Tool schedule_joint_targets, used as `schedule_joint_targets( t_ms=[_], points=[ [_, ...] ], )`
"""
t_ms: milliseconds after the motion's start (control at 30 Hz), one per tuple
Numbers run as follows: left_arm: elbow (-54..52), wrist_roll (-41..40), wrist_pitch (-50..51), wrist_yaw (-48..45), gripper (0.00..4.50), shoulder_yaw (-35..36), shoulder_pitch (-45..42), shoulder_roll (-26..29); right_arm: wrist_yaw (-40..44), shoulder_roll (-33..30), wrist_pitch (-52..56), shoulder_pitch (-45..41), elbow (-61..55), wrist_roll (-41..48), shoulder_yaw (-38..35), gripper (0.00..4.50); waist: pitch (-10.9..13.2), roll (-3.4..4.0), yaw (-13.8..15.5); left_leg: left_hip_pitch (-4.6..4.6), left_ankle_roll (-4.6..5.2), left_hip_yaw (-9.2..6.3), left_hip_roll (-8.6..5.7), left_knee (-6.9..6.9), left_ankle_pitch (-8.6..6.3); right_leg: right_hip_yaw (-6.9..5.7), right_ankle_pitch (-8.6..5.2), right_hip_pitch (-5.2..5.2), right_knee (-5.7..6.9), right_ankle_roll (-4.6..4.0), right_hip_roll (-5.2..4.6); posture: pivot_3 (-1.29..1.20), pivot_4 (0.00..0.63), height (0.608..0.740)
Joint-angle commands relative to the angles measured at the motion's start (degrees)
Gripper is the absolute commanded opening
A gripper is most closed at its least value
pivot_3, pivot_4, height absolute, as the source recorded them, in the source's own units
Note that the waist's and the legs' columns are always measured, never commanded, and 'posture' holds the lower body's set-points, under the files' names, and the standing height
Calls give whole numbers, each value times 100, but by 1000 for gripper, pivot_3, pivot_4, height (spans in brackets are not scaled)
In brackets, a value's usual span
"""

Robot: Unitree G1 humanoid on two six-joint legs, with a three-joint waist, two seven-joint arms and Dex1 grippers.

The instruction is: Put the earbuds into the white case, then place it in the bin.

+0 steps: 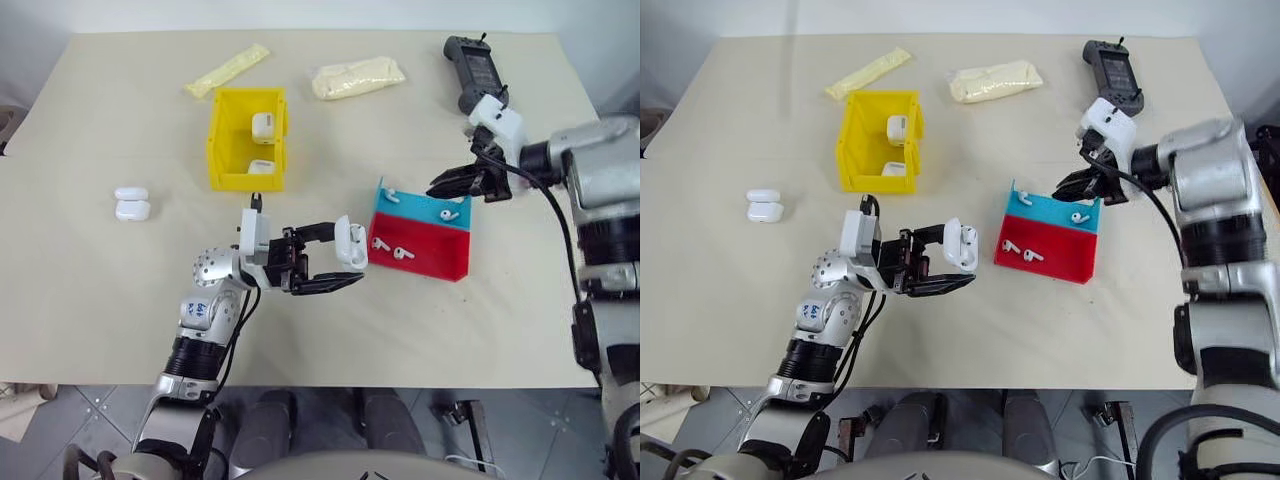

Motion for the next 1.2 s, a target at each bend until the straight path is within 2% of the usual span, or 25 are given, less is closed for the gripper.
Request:
schedule_joint_targets(
  t_ms=[33,133,333,533,633,833,1000,1200],
  points=[
    [-101,-117,45,0,2794,52,-66,2,-421,454,225,769,-1424,1070,-980,460,0,0,8,0,0,0,-1,0,0,0,0,1,0,0,-1,0,150,740],
    [-133,-105,104,38,2794,46,-66,-14,-998,1050,706,1397,-2350,1908,-1687,460,0,0,26,0,1,-3,-5,2,0,1,0,2,3,0,-5,0,150,740],
    [-136,-137,226,72,2794,102,-140,-4,-2254,2052,2085,1569,-3161,3833,-3094,460,0,0,17,1,1,-9,-5,5,0,0,1,4,6,0,-4,0,150,740],
    [-62,-122,253,78,2794,122,-238,-32,-3613,2751,2921,1617,-3441,5510,-3787,460,-1,1,-2,2,1,-9,-6,1,0,2,1,4,10,0,-5,0,150,740],
    [-46,-124,263,73,2794,121,-269,-41,-4073,2812,3083,1851,-3574,6233,-3687,460,-1,2,-5,2,1,-9,-6,-1,0,3,1,2,11,0,-5,0,150,740],
    [-50,-122,294,65,2794,112,-301,-56,-4958,2987,2652,2400,-3715,7150,-3152,460,-1,1,-9,2,2,-7,-7,-2,0,7,1,2,11,0,-3,0,150,740],
    [-91,-125,327,74,2794,113,-286,-46,-5184,2804,2201,2894,-3940,7574,-2493,460,-1,1,-10,2,2,-7,-5,-3,0,8,1,3,10,0,-1,0,150,740],
    [-161,-134,356,100,2794,108,-243,-59,-5400,2548,1561,3125,-3864,7749,-2081,460,-1,1,-6,2,3,-7,-5,-3,0,9,1,4,8,0,1,0,150,740]
  ],
)
